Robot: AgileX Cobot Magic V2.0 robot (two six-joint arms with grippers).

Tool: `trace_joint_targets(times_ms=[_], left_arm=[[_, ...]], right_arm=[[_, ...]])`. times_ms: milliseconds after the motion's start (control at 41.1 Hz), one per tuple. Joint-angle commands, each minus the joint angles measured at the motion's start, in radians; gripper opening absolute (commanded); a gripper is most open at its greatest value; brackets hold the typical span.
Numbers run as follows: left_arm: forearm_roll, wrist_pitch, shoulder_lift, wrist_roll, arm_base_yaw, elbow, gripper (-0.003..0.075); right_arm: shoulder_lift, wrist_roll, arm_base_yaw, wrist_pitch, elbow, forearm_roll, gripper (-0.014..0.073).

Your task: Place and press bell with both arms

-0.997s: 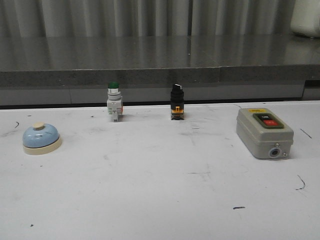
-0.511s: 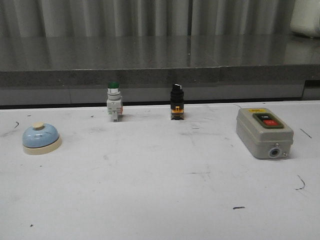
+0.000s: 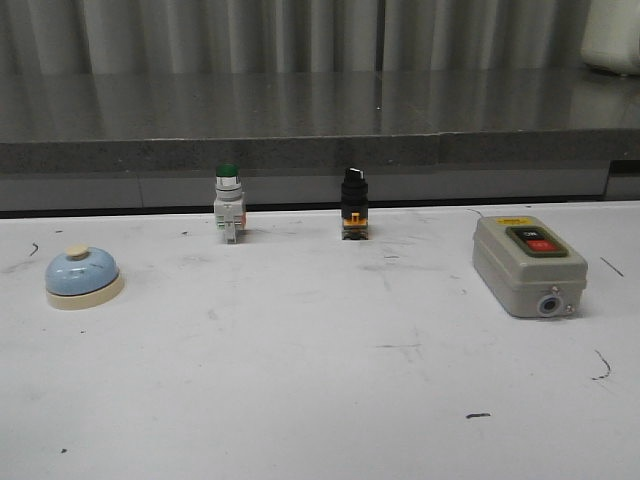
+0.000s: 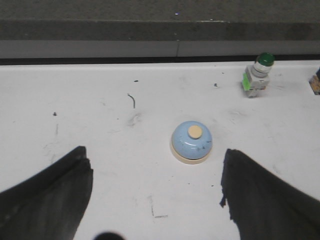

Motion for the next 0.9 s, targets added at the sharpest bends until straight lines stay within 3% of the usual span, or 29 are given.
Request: trace_joint_targets(times_ms=[0, 486, 875], left_arm=[[0.013, -0.078, 0.067, 0.022, -0.052, -0.069, 0.0526], [0.016, -0.036, 0.527, 0.022, -0.095, -0.287, 0.0526], [-0.007, 0.002, 0.75, 0.022, -0.096, -0.408, 0.0526]], right_arm=[[0.004, 0.0, -0.006, -0.076, -0.037, 0.0, 0.0454], [0.004, 0.0, -0.006, -0.076, -0.037, 0.0, 0.0454], [0.004, 0.0, -0.006, -0.076, -0.037, 0.0, 0.0454]])
